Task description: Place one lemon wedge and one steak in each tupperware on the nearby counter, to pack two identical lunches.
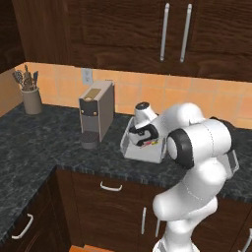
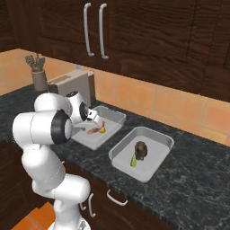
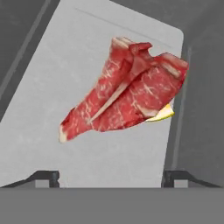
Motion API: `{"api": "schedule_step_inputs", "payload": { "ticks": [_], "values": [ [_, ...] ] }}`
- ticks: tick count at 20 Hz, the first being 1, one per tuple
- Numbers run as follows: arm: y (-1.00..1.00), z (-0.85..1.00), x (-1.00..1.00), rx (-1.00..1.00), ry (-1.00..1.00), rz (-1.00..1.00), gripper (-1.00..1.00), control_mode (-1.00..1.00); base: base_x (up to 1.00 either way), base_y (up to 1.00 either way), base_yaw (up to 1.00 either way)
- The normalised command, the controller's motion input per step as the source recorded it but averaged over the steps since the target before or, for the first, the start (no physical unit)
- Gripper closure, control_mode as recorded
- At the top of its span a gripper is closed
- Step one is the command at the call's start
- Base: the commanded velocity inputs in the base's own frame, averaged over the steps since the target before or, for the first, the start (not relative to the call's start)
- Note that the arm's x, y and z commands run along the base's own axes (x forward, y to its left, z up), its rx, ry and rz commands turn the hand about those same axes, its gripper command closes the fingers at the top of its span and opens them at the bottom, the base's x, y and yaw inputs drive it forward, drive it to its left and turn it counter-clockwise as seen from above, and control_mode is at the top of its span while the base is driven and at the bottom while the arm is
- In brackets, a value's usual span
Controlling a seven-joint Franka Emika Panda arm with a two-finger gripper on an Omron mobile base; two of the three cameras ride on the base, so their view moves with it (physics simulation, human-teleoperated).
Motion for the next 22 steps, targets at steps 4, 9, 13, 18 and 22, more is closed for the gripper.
{"api": "schedule_step_inputs", "payload": {
  "ticks": [4, 9, 13, 18, 22],
  "values": [
    [0.01, 0.73, -0.6, 0.0, -0.06, 0.0, -1.0, -1.0, 0.0, 0.0, 0.0],
    [0.0, 0.54, -0.71, 0.0, -0.06, 0.0, -1.0, -1.0, 0.0, 0.0, 0.0],
    [0.0, 0.18, -0.68, 0.01, -0.12, 0.0, -1.0, -1.0, 0.0, 0.0, 0.0],
    [0.07, 0.22, -0.47, 0.0, -0.15, 0.03, -1.0, -1.0, 0.0, 0.0, 0.0],
    [0.1, 0.67, -0.4, 0.0, -0.12, 0.11, -1.0, -1.0, 0.0, 0.0, 0.0]
  ]
}}
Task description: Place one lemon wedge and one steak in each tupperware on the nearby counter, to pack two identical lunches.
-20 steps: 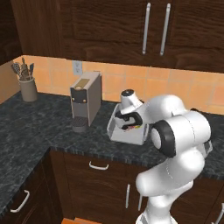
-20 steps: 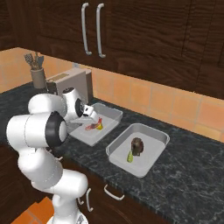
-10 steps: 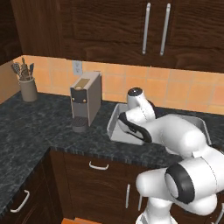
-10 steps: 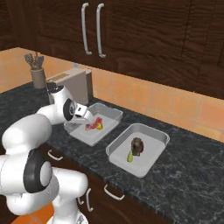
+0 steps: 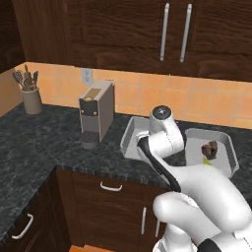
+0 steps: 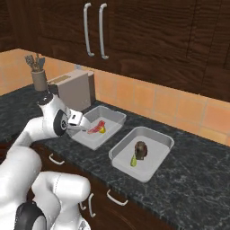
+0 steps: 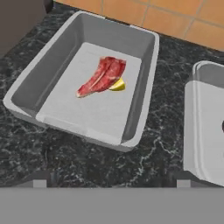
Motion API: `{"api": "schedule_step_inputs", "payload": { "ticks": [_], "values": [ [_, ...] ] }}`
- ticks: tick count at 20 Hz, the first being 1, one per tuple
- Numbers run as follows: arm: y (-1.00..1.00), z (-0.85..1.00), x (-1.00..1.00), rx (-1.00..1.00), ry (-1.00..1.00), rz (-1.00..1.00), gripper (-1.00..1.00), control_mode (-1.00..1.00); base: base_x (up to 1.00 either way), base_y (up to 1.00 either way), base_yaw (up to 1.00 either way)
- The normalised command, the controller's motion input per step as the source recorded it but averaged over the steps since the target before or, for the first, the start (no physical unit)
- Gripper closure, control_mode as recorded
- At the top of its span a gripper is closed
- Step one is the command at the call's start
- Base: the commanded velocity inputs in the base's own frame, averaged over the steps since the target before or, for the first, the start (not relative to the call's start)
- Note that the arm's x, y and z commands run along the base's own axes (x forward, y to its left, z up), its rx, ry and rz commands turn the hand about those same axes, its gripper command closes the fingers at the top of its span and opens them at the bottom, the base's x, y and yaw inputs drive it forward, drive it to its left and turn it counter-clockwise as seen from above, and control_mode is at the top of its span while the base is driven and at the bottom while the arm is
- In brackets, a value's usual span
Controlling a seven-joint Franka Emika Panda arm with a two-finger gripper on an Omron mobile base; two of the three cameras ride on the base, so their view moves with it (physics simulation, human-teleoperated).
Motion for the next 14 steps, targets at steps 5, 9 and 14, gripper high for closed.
{"api": "schedule_step_inputs", "payload": {
  "ticks": [5, 9, 14],
  "values": [
    [0.0, 0.82, -0.37, 0.0, -0.09, 0.18, -1.0, -1.0, 0.0, 0.0, 0.0],
    [-0.27, 0.62, -0.69, 0.03, -0.28, 0.24, -1.0, -1.0, 0.0, 0.0, 0.0],
    [-0.1, 0.67, -0.73, 0.05, -0.29, 0.11, -1.0, -1.0, 0.0, 0.0, 0.0]
  ]
}}
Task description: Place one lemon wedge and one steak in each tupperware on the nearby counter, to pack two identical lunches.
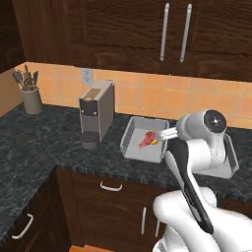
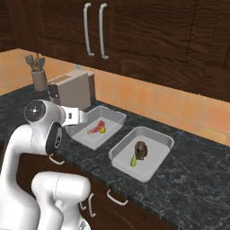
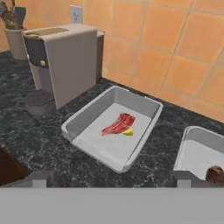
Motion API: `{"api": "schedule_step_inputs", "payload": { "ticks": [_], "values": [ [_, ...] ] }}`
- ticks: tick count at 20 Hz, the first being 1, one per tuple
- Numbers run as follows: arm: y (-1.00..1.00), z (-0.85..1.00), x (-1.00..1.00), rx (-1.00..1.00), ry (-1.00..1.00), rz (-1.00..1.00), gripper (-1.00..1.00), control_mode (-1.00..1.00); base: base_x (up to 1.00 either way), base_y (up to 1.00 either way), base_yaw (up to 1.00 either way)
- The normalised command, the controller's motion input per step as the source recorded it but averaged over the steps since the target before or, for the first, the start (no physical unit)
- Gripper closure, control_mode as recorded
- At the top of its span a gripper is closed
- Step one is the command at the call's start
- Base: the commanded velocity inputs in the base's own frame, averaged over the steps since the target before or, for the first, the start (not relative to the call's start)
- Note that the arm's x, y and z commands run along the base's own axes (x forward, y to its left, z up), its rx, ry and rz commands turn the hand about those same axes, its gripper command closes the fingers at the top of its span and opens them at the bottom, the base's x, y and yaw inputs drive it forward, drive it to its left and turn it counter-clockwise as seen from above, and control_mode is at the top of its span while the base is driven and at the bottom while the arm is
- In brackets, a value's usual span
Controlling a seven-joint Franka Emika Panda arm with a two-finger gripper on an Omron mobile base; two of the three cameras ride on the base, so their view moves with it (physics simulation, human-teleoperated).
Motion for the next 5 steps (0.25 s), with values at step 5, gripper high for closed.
{"api": "schedule_step_inputs", "payload": {
  "ticks": [5],
  "values": [
    [0.0, 0.68, -0.63, 0.01, -0.17, 0.0, -1.0, -1.0, 0.0, 0.0, 0.0]
  ]
}}
